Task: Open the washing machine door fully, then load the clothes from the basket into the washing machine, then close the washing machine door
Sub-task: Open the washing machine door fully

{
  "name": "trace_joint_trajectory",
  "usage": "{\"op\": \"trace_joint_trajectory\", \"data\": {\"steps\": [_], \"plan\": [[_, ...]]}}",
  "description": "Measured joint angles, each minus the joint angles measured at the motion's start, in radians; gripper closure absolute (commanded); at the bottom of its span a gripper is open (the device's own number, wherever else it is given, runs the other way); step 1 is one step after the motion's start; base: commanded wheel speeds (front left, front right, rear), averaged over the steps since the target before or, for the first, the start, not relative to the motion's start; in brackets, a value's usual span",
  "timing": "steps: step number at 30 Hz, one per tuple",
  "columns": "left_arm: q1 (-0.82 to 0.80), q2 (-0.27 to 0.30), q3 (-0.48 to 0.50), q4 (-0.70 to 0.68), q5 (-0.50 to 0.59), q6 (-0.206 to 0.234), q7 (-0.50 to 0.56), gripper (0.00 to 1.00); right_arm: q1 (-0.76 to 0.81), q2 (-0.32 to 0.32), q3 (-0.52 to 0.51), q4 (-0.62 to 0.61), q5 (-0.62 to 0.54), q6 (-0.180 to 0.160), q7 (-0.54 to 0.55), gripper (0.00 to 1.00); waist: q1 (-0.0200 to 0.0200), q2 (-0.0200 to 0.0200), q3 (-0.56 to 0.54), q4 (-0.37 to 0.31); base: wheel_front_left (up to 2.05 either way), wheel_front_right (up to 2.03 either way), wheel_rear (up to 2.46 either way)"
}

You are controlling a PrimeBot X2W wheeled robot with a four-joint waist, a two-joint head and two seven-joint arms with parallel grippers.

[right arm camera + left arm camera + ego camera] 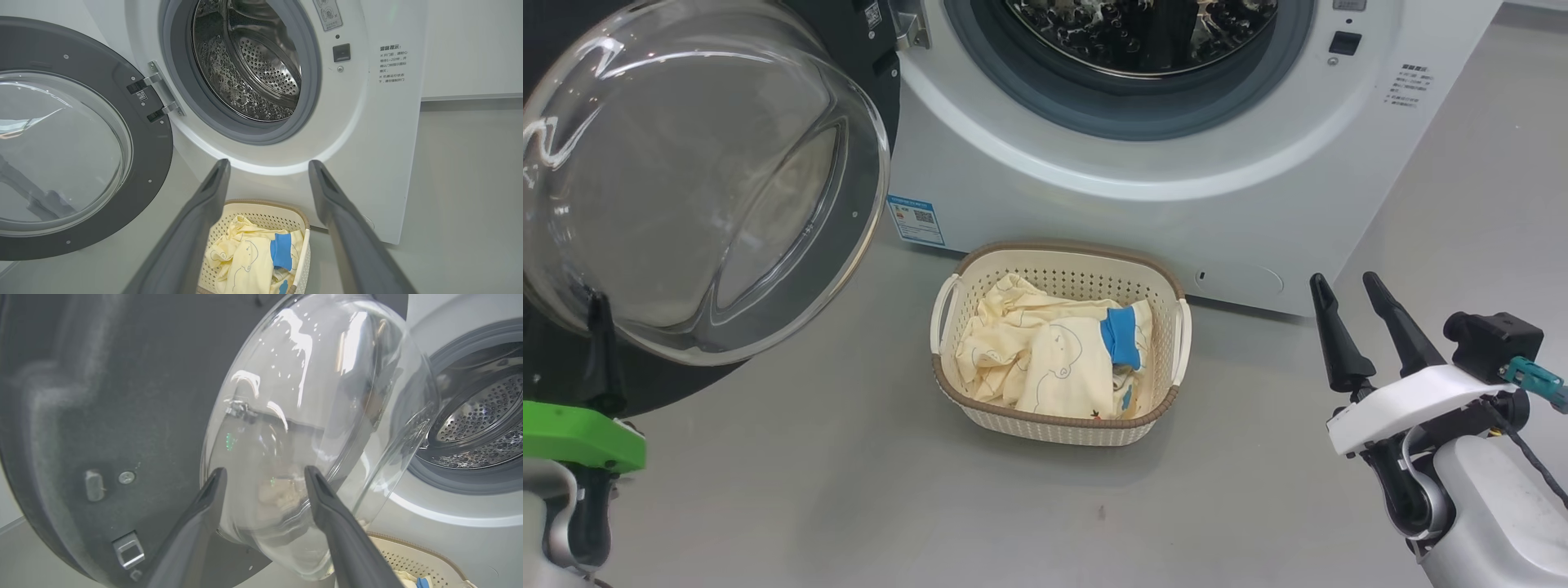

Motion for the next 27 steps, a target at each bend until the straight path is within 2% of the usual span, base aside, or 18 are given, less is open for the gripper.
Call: {"op": "trace_joint_trajectory", "data": {"steps": [6,14,27], "plan": [[0.020,-0.004,-0.025,-0.042,0.019,0.000,-0.014,0.00,0.000,-0.002,0.003,-0.002,0.004,0.000,0.000,0.00,0.0000,0.0000,-0.010,-0.023,0.00,0.00,0.00],[0.047,-0.038,-0.035,-0.086,0.019,0.000,-0.034,0.00,-0.001,0.000,0.011,-0.025,0.010,0.000,0.000,0.00,0.0000,0.0000,-0.018,-0.075,0.00,0.00,0.00],[0.113,-0.078,-0.040,-0.127,0.018,0.015,-0.057,0.00,-0.002,-0.017,0.014,-0.046,-0.002,0.000,0.000,0.00,0.0000,0.0000,-0.036,-0.199,0.00,0.00,0.00]]}}
